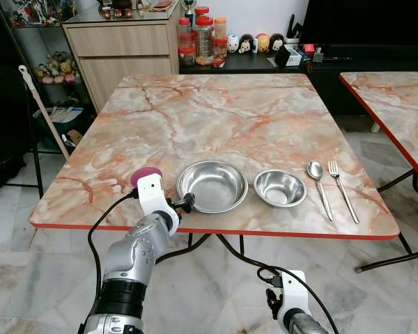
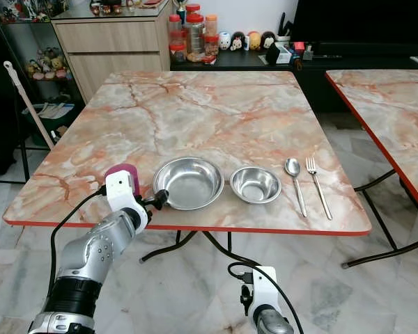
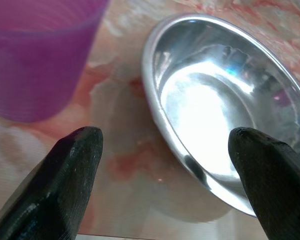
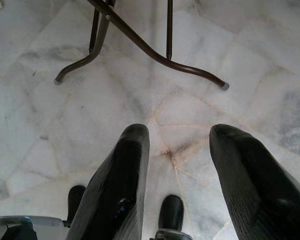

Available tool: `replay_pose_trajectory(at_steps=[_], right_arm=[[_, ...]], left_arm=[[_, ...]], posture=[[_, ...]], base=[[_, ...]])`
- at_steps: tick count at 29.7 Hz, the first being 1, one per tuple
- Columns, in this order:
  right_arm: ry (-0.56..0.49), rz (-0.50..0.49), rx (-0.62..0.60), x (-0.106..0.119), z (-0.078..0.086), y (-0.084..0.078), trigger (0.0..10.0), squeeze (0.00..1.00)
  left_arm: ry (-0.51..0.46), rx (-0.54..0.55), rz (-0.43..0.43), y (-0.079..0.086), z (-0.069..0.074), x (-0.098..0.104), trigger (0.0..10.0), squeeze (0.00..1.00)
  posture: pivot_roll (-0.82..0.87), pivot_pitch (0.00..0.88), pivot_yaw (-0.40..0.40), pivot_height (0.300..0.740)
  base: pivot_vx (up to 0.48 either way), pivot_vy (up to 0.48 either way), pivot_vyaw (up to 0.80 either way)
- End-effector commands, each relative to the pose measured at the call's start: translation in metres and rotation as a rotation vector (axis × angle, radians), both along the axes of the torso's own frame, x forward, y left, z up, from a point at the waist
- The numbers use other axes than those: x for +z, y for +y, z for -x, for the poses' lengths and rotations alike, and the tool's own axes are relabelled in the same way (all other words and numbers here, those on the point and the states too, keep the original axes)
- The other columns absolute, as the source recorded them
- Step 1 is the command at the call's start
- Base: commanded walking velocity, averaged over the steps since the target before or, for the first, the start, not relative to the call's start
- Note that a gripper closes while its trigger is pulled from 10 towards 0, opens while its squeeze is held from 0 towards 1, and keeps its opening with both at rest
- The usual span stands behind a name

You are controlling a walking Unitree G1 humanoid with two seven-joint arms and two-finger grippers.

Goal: Setting the table

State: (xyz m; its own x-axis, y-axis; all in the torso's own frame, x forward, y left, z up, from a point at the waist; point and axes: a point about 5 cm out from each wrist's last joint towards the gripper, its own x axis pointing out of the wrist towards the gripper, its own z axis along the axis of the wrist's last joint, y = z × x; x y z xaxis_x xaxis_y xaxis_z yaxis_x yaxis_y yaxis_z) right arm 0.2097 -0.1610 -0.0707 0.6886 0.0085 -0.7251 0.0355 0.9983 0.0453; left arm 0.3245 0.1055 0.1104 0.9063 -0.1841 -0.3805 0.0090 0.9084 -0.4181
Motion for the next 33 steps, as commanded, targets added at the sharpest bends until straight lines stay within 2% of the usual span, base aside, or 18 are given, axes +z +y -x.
replay_pose_trajectory(at_steps=[1,9,13,23,33], right_arm=[[-0.004,-0.006,-0.012,0.000,-0.001,0.001,10.0,0.00],[-0.002,-0.004,-0.017,0.000,0.001,0.000,10.0,0.00],[-0.001,-0.003,-0.020,-0.001,0.002,-0.001,10.0,0.00],[0.001,-0.003,-0.025,-0.001,0.003,-0.002,10.0,0.00],[0.001,-0.004,-0.026,-0.001,0.003,-0.002,10.0,0.00]], left_arm=[[-0.014,-0.023,0.003,-0.006,-0.003,0.009,10.0,0.00],[0.004,-0.047,0.008,-0.016,-0.005,0.008,10.0,0.00],[-0.003,-0.060,-0.054,-0.020,-0.007,0.006,10.0,0.00],[0.012,-0.054,-0.099,-0.032,-0.010,0.000,10.0,0.00],[0.016,-0.033,-0.076,-0.038,-0.015,0.002,10.0,0.00]], posture=[[0.12,0.000,0.030,0.740],[0.11,0.000,0.032,0.740],[0.10,0.000,0.032,0.740],[0.09,0.000,0.034,0.740],[0.09,0.000,0.036,0.740]], base=[[0.000,0.000,0.00],[0.000,0.000,0.00],[0.000,0.000,0.00],[0.000,0.000,0.00],[0.000,0.000,0.00]])
